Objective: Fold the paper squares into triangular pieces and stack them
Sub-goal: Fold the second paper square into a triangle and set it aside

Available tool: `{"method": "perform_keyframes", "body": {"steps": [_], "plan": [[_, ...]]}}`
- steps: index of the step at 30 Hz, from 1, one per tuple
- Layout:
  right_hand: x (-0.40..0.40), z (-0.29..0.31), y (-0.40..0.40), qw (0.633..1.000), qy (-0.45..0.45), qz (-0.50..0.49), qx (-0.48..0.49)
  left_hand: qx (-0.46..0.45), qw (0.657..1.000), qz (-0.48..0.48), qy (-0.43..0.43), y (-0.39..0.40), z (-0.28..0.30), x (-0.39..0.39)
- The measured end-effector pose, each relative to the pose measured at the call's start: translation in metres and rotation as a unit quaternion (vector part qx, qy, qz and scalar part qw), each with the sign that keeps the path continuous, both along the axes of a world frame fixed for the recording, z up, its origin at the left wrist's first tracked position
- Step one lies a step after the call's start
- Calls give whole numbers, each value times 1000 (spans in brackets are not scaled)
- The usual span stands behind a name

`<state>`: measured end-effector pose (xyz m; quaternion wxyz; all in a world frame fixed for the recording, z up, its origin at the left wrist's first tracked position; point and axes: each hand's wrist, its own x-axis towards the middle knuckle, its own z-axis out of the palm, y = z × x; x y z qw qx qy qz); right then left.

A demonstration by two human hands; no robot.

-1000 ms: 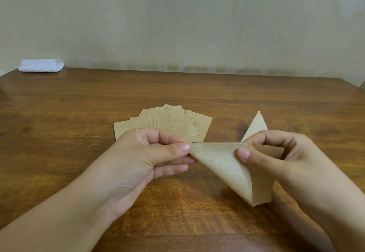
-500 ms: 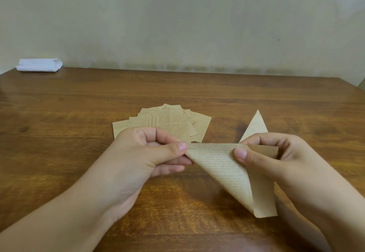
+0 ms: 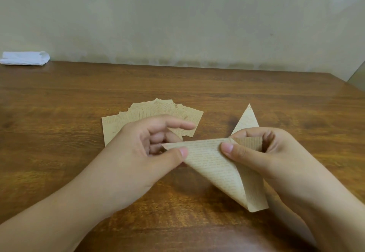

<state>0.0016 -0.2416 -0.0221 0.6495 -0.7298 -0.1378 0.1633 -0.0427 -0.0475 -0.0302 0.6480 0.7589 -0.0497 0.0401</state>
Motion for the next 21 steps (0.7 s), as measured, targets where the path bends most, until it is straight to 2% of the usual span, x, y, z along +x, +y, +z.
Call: {"method": "perform_keyframes", "body": {"steps": [11, 21], "plan": [[2, -3, -3, 1000, -7, 18, 4, -35, 999, -21, 8, -5, 1, -2], [4, -8, -3, 999, -19, -6, -38, -2, 1000, -5, -6, -7, -4, 0]]}}
